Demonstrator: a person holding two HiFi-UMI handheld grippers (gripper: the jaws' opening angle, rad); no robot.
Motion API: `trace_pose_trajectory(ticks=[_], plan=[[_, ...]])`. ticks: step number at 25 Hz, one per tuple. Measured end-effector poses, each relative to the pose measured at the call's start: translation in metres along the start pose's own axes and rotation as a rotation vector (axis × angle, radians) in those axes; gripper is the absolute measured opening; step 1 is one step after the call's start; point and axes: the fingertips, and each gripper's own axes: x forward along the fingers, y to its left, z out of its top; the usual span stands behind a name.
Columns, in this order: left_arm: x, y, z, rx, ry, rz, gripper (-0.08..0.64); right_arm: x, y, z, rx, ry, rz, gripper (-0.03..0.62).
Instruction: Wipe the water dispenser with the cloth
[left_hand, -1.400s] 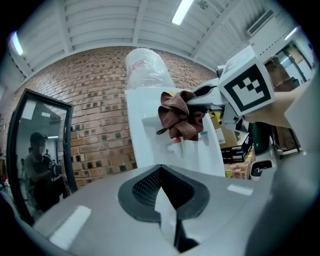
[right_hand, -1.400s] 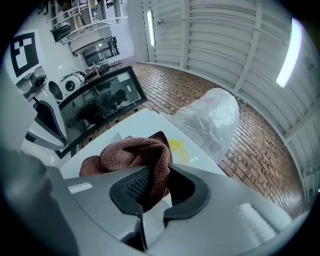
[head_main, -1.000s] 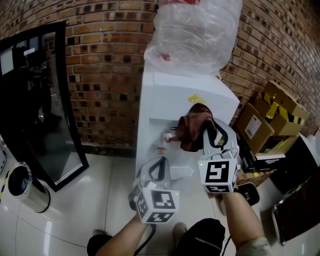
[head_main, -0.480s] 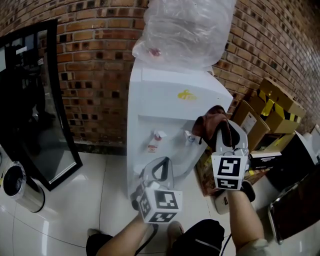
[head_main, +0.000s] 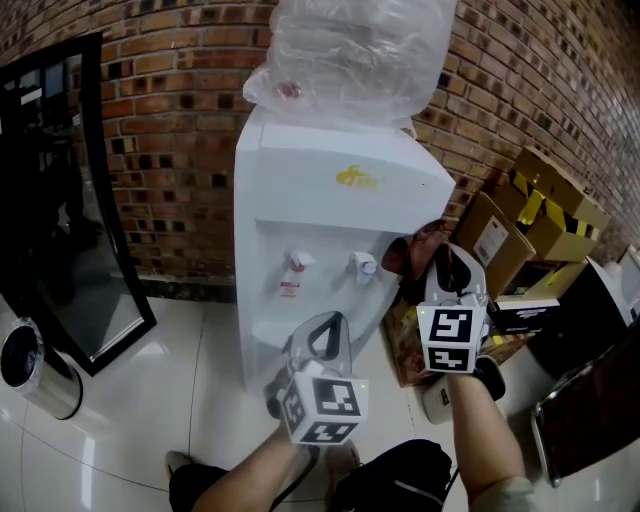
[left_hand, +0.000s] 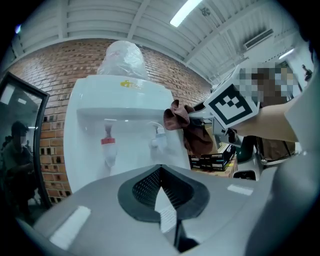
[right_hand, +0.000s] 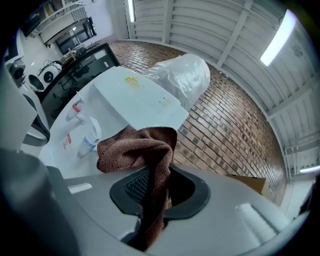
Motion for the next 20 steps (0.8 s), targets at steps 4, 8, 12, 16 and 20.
trace_pose_trajectory(ticks=[4,8,12,16,20], plan=[[0.001,-0.004,0.0,-0.006,0.004,0.005,0.0,0.002,0.005,-0.01,0.018,0.015,0.018,0.072],[-0.001,-0.001,-0.003,-0.001,0.013,0.018,0.0,0.002,0.01,-0.016,0.032,0.025,0.035,0.072],[-0.008,0.01,-0.006,0.012,0.024,0.042,0.0,-0.008,0.01,-0.009,0.079,0.006,0.03,0.072],[-0.019,0.032,-0.01,0.035,0.037,0.081,0.0,-0.033,0.022,0.037,0.144,-0.118,0.034,0.072],[-0.039,0.065,-0.016,0.05,0.048,0.136,0.0,-0.055,0.06,0.084,0.178,-0.233,0.1,0.072]])
